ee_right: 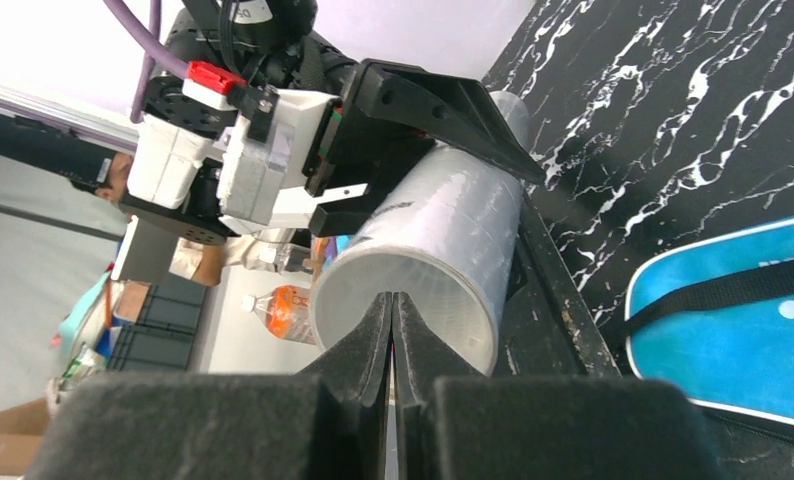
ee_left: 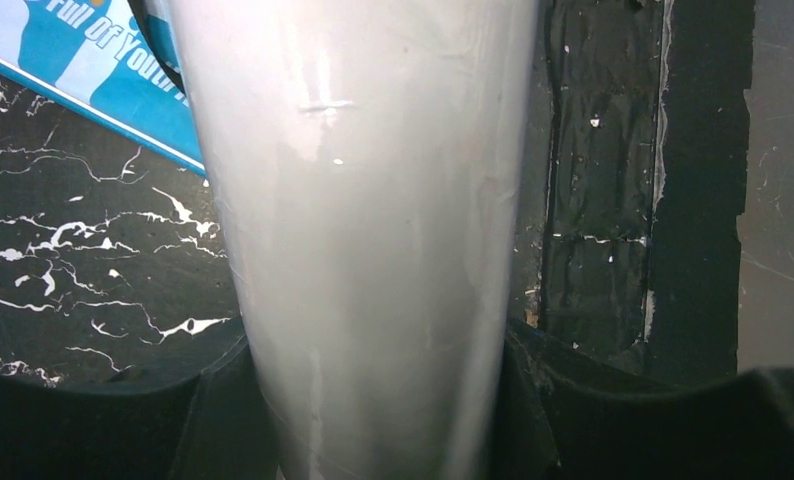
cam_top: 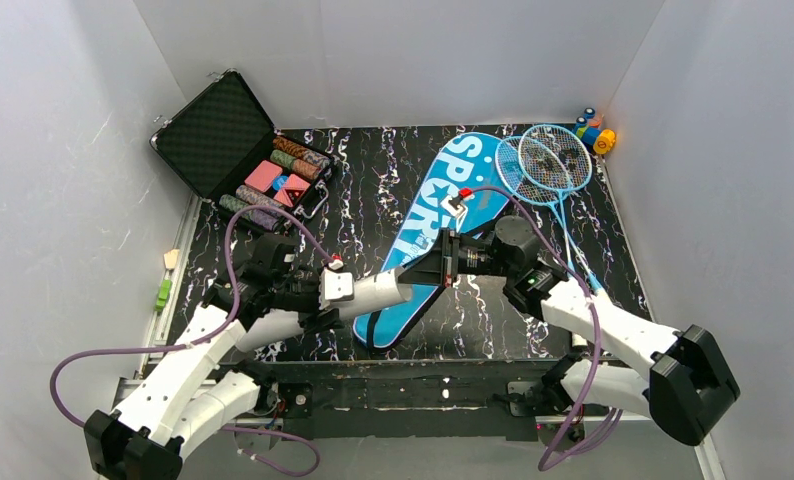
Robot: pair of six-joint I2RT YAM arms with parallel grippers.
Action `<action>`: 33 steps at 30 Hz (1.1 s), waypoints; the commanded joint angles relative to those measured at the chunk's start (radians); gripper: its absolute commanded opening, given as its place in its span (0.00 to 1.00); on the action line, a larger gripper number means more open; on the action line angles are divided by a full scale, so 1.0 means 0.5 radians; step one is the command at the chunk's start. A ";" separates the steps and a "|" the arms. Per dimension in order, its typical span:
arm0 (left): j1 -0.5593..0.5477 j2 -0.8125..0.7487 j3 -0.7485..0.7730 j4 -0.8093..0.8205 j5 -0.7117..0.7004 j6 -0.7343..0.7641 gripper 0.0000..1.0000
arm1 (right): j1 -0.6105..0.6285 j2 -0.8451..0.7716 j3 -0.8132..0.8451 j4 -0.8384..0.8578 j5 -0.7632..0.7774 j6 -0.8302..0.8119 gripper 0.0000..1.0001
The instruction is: Pack up the badminton gear
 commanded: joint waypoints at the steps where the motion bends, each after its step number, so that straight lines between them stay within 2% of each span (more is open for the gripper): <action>1: -0.038 -0.028 0.196 0.332 0.337 0.020 0.00 | 0.070 -0.079 -0.077 -0.323 0.129 -0.184 0.09; 7: -0.038 -0.029 0.191 0.343 0.339 0.017 0.00 | 0.069 -0.168 -0.073 -0.468 0.155 -0.256 0.13; 14: -0.038 -0.026 0.200 0.345 0.341 0.015 0.00 | 0.069 -0.161 -0.047 -0.607 0.150 -0.350 0.12; 19: -0.038 -0.015 0.210 0.373 0.379 -0.006 0.00 | 0.082 -0.059 0.011 -0.502 0.113 -0.316 0.12; 22: -0.038 0.014 0.223 0.424 0.337 -0.061 0.00 | 0.115 0.022 0.120 -0.506 0.112 -0.324 0.16; 24: -0.038 0.047 0.216 0.450 0.215 -0.079 0.00 | 0.110 0.008 0.197 -0.594 0.162 -0.361 0.23; 25: -0.038 0.074 0.210 0.462 0.138 -0.087 0.00 | 0.095 -0.025 0.248 -0.698 0.221 -0.411 0.30; 28: -0.038 0.168 0.192 0.521 -0.143 -0.109 0.00 | -0.014 -0.157 0.413 -1.113 0.453 -0.582 0.67; 30: -0.038 0.270 0.199 0.549 -0.301 -0.118 0.00 | -0.163 -0.269 0.497 -1.370 0.632 -0.667 0.76; 33: -0.035 0.571 0.364 0.473 -0.575 -0.190 0.00 | -0.317 -0.381 0.568 -1.690 0.933 -0.722 0.79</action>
